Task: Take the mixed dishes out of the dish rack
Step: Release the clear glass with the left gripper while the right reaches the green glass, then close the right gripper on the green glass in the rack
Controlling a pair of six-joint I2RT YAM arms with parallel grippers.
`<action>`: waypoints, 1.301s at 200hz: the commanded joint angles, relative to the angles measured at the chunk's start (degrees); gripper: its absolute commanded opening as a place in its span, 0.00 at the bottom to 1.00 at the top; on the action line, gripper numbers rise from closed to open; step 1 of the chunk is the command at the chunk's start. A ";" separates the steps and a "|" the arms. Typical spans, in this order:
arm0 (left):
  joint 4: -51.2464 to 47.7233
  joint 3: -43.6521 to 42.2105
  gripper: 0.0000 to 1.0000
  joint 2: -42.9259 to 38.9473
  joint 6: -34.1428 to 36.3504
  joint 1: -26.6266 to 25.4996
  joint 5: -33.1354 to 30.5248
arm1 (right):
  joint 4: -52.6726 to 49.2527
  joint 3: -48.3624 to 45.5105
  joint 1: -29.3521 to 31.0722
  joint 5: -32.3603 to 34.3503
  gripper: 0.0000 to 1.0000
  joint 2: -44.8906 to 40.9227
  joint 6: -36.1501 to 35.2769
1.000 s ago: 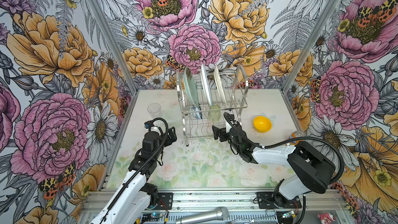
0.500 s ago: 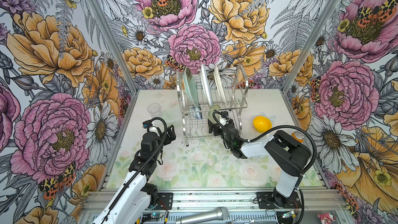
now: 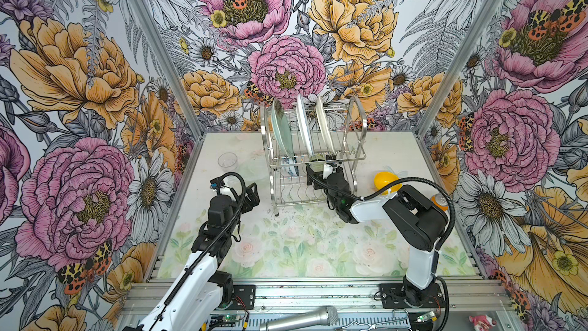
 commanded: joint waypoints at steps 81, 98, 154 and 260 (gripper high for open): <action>6.65 -1.78 0.99 2.94 -3.38 2.55 5.90 | -4.95 6.48 -1.13 -2.80 0.96 2.99 -3.13; 7.00 -2.17 0.99 2.59 -3.50 2.70 5.60 | -5.06 6.57 -1.21 -2.75 0.92 2.99 -3.09; 6.70 -2.64 0.99 1.53 -3.81 2.79 5.60 | -4.97 7.04 -1.30 -3.11 0.72 3.16 -3.56; 5.60 -2.90 0.99 0.90 -4.08 2.73 4.72 | -3.44 4.24 -0.53 -4.40 0.65 -1.68 -4.00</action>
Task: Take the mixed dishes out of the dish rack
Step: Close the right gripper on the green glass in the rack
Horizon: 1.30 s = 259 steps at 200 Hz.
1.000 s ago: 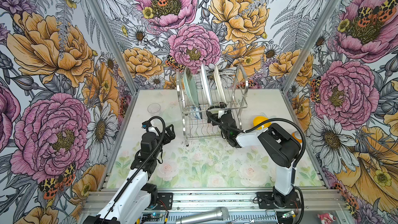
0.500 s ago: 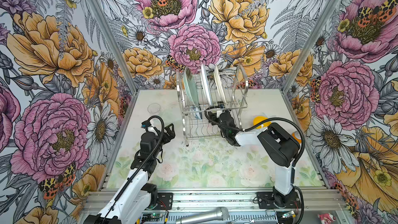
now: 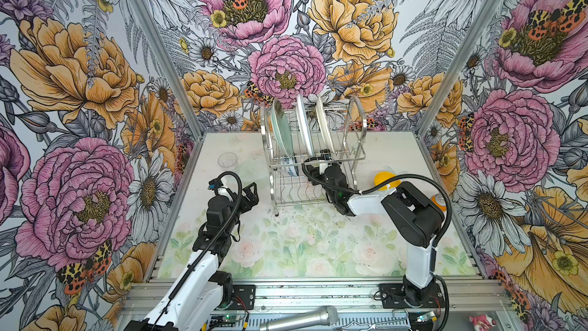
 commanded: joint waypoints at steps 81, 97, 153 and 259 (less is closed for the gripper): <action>-2.39 -0.41 0.99 -2.28 0.96 0.31 -1.22 | 2.62 -9.04 2.75 2.43 0.63 -9.91 -0.31; -5.53 0.92 0.99 -3.84 1.49 0.20 -1.54 | 2.64 -10.81 3.15 2.75 0.62 -11.79 -0.33; -10.09 1.76 0.99 -9.03 0.87 -1.63 -2.89 | 4.76 -16.22 4.81 4.39 0.61 -15.43 1.31; -19.68 3.99 0.99 -20.24 -5.04 -8.09 -5.06 | 3.97 -22.30 11.08 8.20 0.59 -25.30 -0.99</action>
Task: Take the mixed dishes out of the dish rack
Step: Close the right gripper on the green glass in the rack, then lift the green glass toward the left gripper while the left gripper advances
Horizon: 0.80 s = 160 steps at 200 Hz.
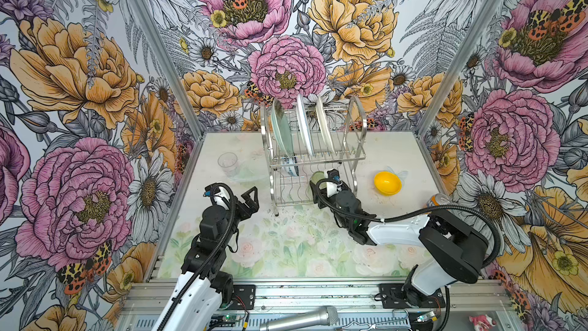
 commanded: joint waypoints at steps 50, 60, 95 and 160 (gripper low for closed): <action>-3.04 2.71 0.99 -1.78 -4.52 -4.10 0.37 | 2.22 -4.50 0.71 3.01 0.59 -6.64 3.87; -2.83 2.69 0.99 -1.89 -5.64 -5.65 0.04 | 2.24 -5.29 0.71 2.81 0.59 -7.87 5.08; -0.55 1.91 0.99 -1.90 -6.41 -13.38 -4.21 | 1.19 -7.07 0.64 2.52 0.59 -12.10 9.72; 3.22 1.64 0.99 0.66 -6.20 -22.97 -9.23 | -0.13 -10.36 -0.36 0.39 0.59 -18.79 18.45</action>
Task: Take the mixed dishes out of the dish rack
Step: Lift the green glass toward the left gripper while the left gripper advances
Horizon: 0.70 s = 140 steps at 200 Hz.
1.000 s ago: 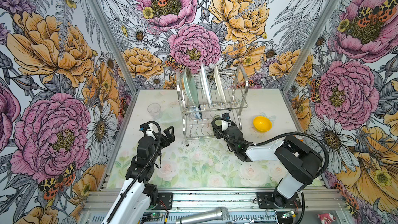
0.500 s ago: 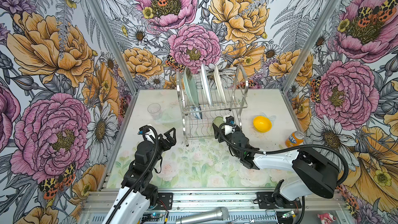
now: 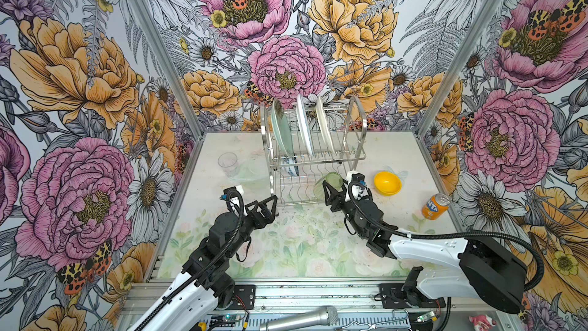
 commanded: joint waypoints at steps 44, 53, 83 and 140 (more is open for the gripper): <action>6.23 0.87 0.99 2.92 1.01 -8.68 -7.19 | -0.19 -1.56 -2.43 -7.85 0.59 -5.00 11.74; 7.29 0.98 0.99 3.85 1.79 -10.51 -8.06 | -0.18 -1.64 -2.67 -8.97 0.59 -5.11 13.01; 11.07 1.29 0.99 7.99 4.14 -15.86 -10.12 | 0.35 -1.75 -2.92 -11.87 0.59 -5.69 15.80; 22.12 0.60 0.84 15.50 5.09 -17.75 -7.77 | 1.15 -0.63 -3.00 -15.40 0.59 -6.20 20.14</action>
